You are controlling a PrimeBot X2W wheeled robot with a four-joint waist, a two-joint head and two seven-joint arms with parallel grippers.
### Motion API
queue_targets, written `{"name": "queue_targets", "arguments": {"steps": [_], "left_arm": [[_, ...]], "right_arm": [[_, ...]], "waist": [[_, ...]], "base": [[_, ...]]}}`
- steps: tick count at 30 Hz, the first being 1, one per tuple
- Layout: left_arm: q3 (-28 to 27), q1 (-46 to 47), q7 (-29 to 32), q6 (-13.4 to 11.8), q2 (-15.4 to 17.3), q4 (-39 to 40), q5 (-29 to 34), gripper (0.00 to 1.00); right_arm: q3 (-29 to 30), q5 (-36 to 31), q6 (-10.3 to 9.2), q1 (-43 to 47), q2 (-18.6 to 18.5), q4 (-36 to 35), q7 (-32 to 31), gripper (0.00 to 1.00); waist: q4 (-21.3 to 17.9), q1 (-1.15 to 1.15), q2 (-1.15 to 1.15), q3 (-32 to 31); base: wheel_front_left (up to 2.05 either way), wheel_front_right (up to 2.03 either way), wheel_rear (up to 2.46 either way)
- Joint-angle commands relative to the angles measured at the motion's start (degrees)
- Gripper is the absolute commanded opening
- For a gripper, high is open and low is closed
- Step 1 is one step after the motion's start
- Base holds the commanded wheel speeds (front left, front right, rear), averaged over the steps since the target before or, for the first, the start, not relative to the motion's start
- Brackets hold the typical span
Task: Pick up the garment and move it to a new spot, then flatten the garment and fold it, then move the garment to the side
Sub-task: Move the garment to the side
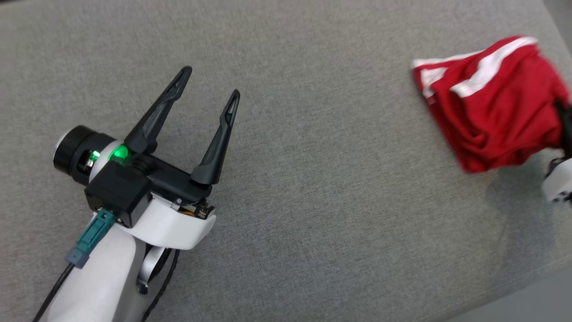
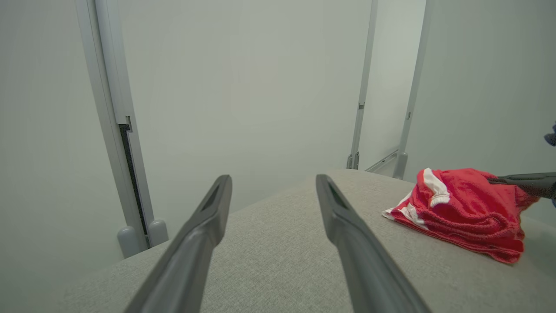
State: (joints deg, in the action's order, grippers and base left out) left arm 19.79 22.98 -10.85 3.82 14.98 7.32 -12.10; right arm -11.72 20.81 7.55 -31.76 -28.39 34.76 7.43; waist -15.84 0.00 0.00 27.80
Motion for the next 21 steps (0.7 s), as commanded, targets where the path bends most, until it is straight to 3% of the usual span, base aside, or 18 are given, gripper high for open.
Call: {"name": "queue_targets", "arguments": {"steps": [1,6,7,8,9,15,21], "left_arm": [[0.0,1.3,0.0,0.2,0.3,0.3,0.7,1.0],[0.9,3.8,0.1,1.1,0.9,0.9,0.9,1.0],[1.0,4.1,0.1,1.1,0.9,0.9,0.8,1.0],[1.1,4.3,0.0,1.2,1.0,0.8,0.8,1.0],[1.0,4.5,0.0,1.2,1.1,0.7,0.6,1.0],[-0.1,2.1,-1.0,-0.3,1.0,-1.4,-0.5,1.0],[-2.7,-3.3,-2.1,-2.8,0.6,-3.6,-3.3,1.0]], "right_arm": [[0.4,-0.4,-0.12,-1.6,-0.5,0.6,0.8,0.0],[4.1,-1.9,-0.12,-5.9,-2.2,6.3,2.0,0.0],[5.0,-2.4,-0.12,-6.7,-2.3,7.6,2.2,0.08],[5.5,-2.9,-0.12,-7.5,-2.0,8.7,2.8,0.67],[6.4,-3.4,-0.12,-8.0,-1.6,10.2,3.0,1.0],[11.5,-6.1,-0.12,-6.4,2.0,13.8,6.5,1.0],[14.4,-5.9,-0.12,2.2,6.2,5.5,7.8,1.0]], "waist": [[-0.3,0.0,0.0,3.6],[0.6,0.0,0.0,6.6],[0.7,0.0,0.0,6.9],[0.8,0.0,0.0,7.1],[0.8,0.0,0.0,7.2],[0.2,0.0,0.0,4.1],[-0.2,0.0,0.0,-3.1]], "base": [[0.0,0.0,0.0],[0.0,0.0,0.0],[0.0,0.0,0.0],[0.0,0.0,0.0],[0.0,0.0,0.0],[0.0,0.0,0.0],[0.0,0.0,0.0]]}}
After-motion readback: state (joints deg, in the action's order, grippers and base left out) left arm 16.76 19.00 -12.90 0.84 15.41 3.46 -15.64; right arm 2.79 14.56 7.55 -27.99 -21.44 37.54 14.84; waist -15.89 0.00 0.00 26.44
